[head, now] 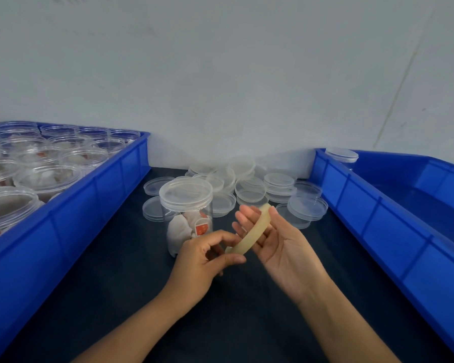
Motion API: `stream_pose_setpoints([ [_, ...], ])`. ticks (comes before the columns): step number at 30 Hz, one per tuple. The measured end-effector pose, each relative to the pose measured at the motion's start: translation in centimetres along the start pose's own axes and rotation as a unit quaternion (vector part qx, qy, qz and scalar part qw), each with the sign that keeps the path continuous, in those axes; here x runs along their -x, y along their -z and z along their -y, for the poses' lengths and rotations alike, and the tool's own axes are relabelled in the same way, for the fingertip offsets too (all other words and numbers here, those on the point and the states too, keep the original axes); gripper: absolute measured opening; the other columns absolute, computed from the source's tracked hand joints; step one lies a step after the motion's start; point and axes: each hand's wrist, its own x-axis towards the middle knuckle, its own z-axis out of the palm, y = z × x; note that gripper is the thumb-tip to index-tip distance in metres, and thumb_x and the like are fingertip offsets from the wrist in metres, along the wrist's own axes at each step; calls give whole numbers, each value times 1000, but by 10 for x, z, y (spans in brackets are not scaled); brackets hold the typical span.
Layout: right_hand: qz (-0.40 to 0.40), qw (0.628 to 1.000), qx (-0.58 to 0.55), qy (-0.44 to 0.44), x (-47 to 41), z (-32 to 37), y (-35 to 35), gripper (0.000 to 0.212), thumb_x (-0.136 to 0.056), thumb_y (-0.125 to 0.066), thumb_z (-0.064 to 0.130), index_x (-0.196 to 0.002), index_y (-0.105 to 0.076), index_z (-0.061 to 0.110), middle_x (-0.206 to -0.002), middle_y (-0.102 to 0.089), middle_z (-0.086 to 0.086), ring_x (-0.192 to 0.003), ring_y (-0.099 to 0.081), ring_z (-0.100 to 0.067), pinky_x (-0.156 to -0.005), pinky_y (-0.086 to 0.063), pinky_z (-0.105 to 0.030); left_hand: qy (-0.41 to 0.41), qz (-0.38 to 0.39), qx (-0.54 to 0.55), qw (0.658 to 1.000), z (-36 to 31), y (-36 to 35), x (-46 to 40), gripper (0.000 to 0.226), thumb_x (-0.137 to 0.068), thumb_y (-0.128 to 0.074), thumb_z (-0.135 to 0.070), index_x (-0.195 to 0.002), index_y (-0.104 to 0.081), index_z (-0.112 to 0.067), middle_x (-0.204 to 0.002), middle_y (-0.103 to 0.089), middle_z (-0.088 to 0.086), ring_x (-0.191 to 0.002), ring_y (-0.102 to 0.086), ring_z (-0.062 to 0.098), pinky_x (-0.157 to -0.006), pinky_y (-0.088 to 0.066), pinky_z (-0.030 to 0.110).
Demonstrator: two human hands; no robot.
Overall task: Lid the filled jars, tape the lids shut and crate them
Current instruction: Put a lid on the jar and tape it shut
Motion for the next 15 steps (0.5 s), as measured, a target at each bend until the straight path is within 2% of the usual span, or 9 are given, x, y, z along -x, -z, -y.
stream_pose_setpoints([
  [4, 11, 990, 136, 34, 2, -6, -1, 45, -88, -54, 26, -126, -54, 2, -111, -71, -15, -106, -68, -26, -86, -57, -35, -8, -10, -5, 1000, -3, 1, 0, 23, -70, -69, -41, -89, -73, -29, -76, -69, -4, -61, -58, 17, -53, -49, 19],
  [7, 19, 992, 122, 24, 2, -5, -2, 42, -85, -57, 20, -123, -55, 2, -109, -71, -16, -103, -69, -25, -83, -58, -32, -14, -6, -38, 999, -4, 1, 1, 22, -70, -69, -40, -89, -73, -29, -75, -68, -11, -60, -55, 10, -56, -48, 21],
  [9, 12, 998, 55, 2, 2, -1, 0, 37, -84, -56, 19, -116, -62, -1, -102, -73, -16, -92, -71, -23, -85, -58, -34, -47, -7, -102, 994, -3, 4, 0, 21, -70, -74, -37, -88, -74, -26, -73, -66, -15, -61, -56, 5, -60, -49, 21],
  [11, 2, 999, -49, -23, 2, 5, 3, 35, -85, -53, 19, -103, -71, -5, -89, -72, -15, -74, -71, -21, -82, -59, -38, -119, 15, -196, 973, -3, 10, -1, 20, -69, -83, -25, -86, -74, -22, -78, -69, -16, -70, -63, 2, -67, -52, 23],
  [12, -3, 996, -84, -36, 2, 10, 4, 35, -86, -52, 20, -95, -74, -5, -83, -71, -14, -65, -68, -19, -76, -60, -38, -160, 35, -247, 955, -2, 13, -2, 21, -69, -85, -17, -87, -74, -21, -84, -71, -16, -76, -65, 1, -70, -52, 24],
  [13, -6, 994, -91, -55, 3, 14, 5, 35, -85, -52, 21, -90, -75, -4, -77, -68, -11, -57, -64, -17, -69, -60, -36, -195, 54, -296, 934, -3, 16, -3, 24, -69, -85, -10, -88, -74, -20, -89, -71, -16, -81, -66, 1, -72, -53, 25],
  [15, 3, 995, -27, -92, 4, 20, 6, 36, -86, -51, 27, -83, -72, -2, -64, -59, -7, -45, -52, -14, -55, -54, -32, -234, 77, -365, 898, -3, 22, -6, 31, -68, -84, -2, -90, -73, -20, -95, -72, -13, -83, -68, 7, -71, -55, 28],
])
